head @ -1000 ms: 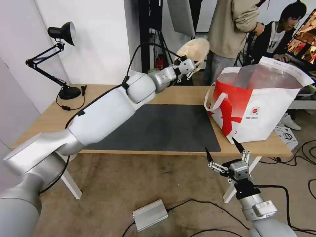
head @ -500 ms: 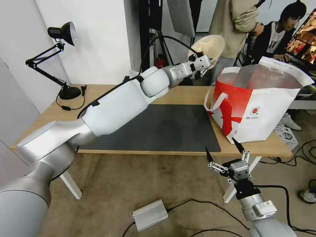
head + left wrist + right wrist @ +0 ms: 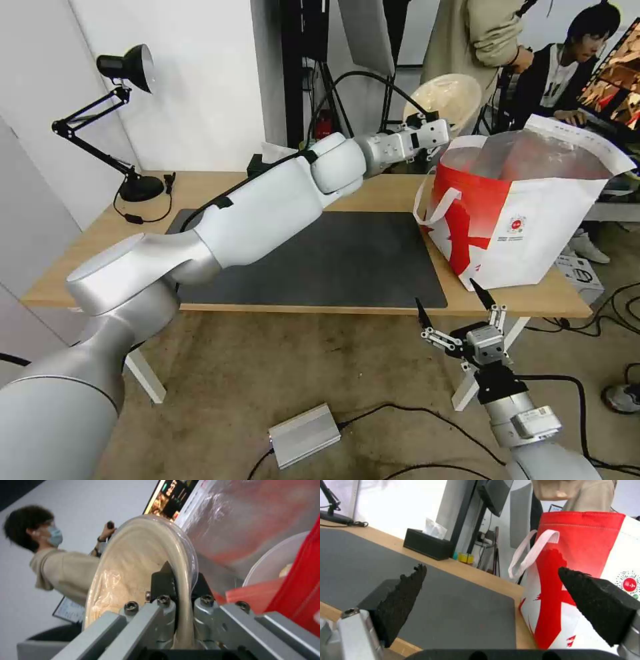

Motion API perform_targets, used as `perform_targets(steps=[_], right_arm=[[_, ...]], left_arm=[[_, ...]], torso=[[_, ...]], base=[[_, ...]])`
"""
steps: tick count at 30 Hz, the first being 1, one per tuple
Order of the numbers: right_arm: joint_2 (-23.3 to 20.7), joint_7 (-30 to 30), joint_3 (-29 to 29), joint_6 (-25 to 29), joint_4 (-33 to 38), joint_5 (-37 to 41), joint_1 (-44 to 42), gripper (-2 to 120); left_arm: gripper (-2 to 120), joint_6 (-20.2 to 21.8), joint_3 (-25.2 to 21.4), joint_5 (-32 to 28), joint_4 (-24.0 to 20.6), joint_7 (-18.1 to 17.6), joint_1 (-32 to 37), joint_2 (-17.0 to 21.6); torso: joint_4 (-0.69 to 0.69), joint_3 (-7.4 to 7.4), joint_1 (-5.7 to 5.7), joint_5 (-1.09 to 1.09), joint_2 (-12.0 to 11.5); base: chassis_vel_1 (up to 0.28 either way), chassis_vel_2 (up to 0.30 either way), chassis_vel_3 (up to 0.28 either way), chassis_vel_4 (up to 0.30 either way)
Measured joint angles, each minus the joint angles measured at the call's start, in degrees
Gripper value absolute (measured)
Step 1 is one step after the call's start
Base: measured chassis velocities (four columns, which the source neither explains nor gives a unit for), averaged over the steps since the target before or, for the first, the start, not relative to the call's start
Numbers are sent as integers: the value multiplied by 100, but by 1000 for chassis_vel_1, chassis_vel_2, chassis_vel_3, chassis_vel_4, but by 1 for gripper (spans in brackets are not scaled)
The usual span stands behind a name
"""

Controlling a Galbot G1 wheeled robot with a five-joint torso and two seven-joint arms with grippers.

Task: Pick up the trash from the table and place it into the takeout bag.

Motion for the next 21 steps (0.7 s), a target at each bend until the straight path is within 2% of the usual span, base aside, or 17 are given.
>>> perform_targets(steps=[11, 21], right_arm=[[0, 0, 0, 0, 0, 0, 0, 100], [0, 0, 0, 0, 0, 0, 0, 100]], left_arm=[[1, -371, -81, 657, 805, 239, -153, -820], [1, -480, 107, 917, 1060, 241, -214, -854]], torso=[[-1, 0, 0, 1, 0], [0, 0, 0, 0, 0]], base=[[0, 0, 0, 0], [0, 0, 0, 0]])
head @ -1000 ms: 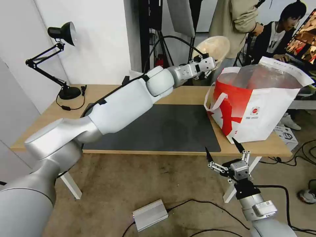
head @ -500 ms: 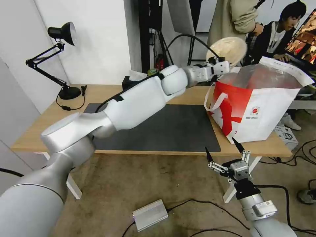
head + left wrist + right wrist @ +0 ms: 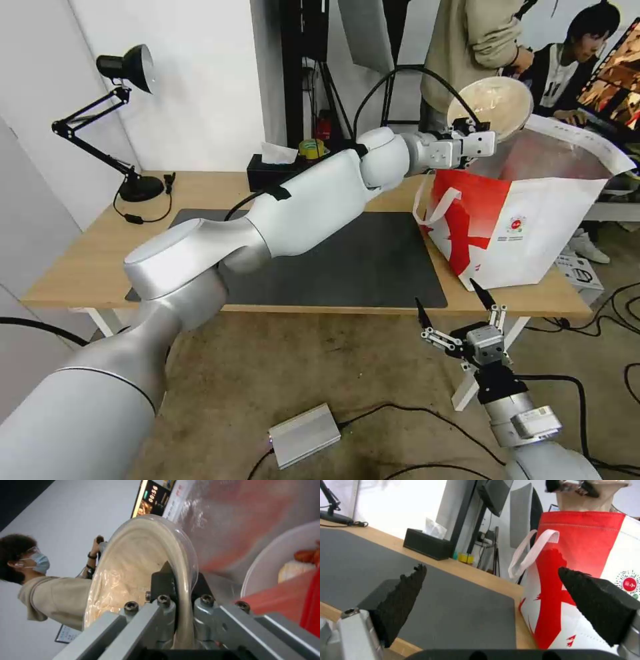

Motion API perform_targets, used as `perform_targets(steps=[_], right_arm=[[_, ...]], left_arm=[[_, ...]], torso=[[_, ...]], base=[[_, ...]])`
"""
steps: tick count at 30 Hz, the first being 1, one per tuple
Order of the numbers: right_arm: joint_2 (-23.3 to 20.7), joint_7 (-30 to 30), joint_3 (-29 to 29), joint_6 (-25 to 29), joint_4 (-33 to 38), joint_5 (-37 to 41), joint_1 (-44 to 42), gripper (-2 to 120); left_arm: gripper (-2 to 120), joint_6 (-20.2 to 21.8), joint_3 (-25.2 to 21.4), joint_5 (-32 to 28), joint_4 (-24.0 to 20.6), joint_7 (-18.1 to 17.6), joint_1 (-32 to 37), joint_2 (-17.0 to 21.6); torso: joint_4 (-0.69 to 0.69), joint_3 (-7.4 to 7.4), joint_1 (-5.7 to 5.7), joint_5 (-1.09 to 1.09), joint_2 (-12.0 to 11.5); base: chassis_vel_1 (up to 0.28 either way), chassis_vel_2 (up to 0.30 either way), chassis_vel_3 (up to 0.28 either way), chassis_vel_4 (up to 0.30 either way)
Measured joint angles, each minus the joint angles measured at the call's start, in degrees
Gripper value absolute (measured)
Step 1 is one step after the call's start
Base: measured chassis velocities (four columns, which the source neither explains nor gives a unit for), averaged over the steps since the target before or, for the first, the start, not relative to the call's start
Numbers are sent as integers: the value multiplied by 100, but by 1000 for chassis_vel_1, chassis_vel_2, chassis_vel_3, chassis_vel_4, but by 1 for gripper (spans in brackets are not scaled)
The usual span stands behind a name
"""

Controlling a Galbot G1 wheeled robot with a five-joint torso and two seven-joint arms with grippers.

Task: Pick up the trash from the table and place it into the takeout bag.

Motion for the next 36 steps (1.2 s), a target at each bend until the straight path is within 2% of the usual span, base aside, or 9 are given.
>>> perform_targets(steps=[14, 23, 36], right_arm=[[0, 0, 0, 0, 0, 0, 0, 100], [0, 0, 0, 0, 0, 0, 0, 100], [0, 0, 0, 0, 0, 0, 0, 100]], left_arm=[[1, -83, 126, 539, 67, 199, -76, 8], [1, -283, 152, 1205, 150, 405, -232, 9], [1, -357, 349, 1532, 127, 550, -459, 6]], torso=[[0, 0, 0, 0, 0], [0, 0, 0, -1, 0], [0, 0, 0, -1, 0]], base=[[0, 0, 0, 0], [0, 0, 0, 0], [0, 0, 0, 0]])
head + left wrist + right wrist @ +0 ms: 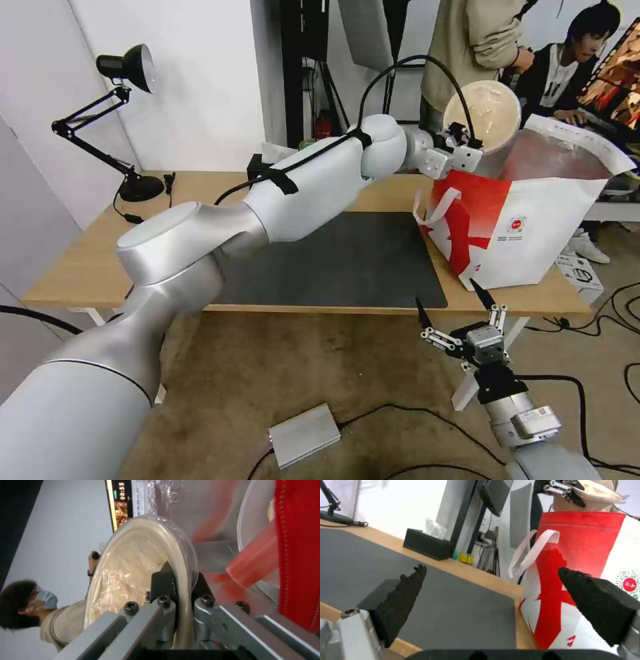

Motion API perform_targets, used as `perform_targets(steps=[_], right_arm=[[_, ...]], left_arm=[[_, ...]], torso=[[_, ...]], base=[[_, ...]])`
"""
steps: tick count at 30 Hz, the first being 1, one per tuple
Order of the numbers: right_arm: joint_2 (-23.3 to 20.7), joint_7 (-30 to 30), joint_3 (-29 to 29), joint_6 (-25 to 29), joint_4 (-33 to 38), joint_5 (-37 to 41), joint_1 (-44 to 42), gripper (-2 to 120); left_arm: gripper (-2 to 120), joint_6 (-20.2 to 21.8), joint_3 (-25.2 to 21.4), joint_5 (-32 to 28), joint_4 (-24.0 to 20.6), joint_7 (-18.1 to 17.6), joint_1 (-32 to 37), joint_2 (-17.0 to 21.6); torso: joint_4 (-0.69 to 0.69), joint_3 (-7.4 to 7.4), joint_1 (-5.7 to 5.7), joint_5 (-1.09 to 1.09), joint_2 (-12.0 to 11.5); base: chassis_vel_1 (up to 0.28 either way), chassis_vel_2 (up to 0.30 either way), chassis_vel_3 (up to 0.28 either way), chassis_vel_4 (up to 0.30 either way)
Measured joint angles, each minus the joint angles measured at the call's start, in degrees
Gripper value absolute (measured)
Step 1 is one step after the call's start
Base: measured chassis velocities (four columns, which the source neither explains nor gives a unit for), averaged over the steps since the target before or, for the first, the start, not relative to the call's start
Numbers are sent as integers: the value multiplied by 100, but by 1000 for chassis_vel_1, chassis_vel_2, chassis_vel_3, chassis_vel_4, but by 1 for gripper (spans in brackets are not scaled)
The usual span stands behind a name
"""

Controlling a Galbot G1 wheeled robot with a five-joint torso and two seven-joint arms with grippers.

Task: Pick up the trash from the table and place it into the takeout bag.

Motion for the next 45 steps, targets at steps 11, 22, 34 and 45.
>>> perform_targets(steps=[11, 22, 34, 45], right_arm=[[0, 0, 0, 0, 0, 0, 0, 100], [0, 0, 0, 0, 0, 0, 0, 100], [0, 0, 0, 0, 0, 0, 0, 100], [0, 0, 0, 0, 0, 0, 0, 100]], left_arm=[[1, -1, 185, -65, -43, 68, -50, -4], [30, 28, 262, -63, -114, 173, -47, -4], [80, 31, 267, 63, -138, 196, -58, -4], [100, 36, 263, 108, -138, 191, -17, -4]], torso=[[0, 0, 1, 0, 0], [0, 0, 0, 0, 0], [0, 0, 0, 0, 0], [0, 0, 0, 0, 0]], base=[[0, 0, 0, 0], [0, 0, 0, 0], [0, 0, 0, 0], [0, 0, 0, 0]])
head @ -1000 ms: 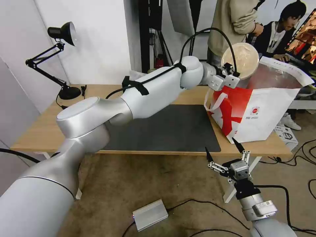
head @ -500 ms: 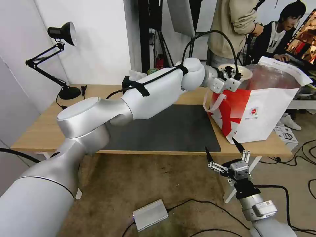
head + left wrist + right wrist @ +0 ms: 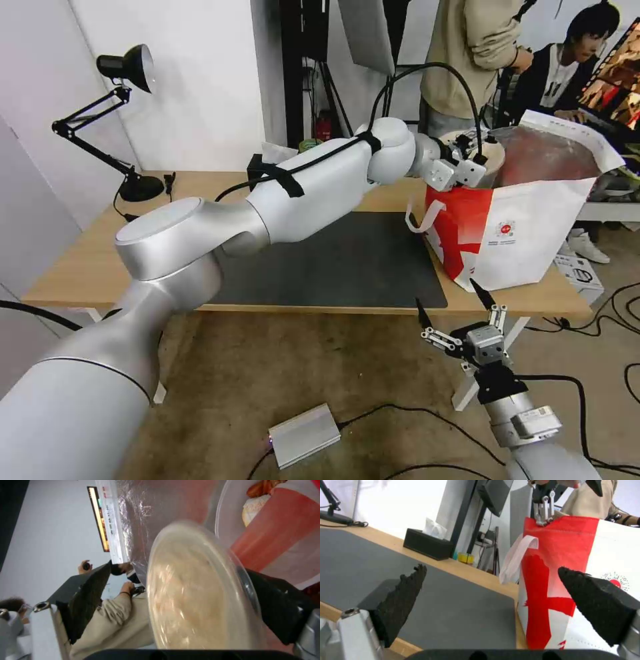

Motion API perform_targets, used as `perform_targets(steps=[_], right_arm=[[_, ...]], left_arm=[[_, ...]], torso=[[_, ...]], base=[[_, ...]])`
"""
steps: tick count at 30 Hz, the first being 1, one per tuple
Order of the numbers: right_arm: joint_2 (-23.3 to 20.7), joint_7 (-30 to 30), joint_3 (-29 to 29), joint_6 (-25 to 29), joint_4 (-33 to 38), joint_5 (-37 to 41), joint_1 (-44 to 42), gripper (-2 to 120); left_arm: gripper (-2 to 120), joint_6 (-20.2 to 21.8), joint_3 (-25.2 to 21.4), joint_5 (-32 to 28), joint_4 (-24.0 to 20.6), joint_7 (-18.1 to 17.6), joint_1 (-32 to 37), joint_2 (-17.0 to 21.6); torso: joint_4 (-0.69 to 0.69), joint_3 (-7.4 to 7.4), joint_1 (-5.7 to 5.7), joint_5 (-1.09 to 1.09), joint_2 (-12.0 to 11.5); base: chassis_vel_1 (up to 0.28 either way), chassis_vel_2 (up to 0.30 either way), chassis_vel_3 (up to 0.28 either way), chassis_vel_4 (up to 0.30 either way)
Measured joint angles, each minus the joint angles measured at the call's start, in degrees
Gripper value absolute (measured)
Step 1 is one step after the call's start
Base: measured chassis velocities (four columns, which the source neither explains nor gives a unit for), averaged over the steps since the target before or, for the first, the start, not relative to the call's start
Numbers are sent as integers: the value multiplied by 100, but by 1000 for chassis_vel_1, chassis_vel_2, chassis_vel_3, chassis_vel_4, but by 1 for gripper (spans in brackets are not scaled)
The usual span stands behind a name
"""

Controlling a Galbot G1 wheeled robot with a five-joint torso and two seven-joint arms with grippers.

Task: Pick up the trash from the table and place it into the takeout bag.

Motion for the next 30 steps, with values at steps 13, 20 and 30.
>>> perform_targets(steps=[13, 20, 30], right_arm=[[0, 0, 0, 0, 0, 0, 0, 100], [0, 0, 0, 0, 0, 0, 0, 100], [0, 0, 0, 0, 0, 0, 0, 100]], left_arm=[[100, 8, 17, -4, -23, -13, 55, 0], [100, 12, 13, -5, -31, -26, 63, 0], [100, 12, -173, 136, 40, -249, 18, 4]], torso=[[0, 0, 0, 0, 0], [0, 0, 0, 0, 0], [0, 0, 0, 0, 0]], base=[[0, 0, 0, 0], [0, 0, 0, 0], [0, 0, 0, 0]])
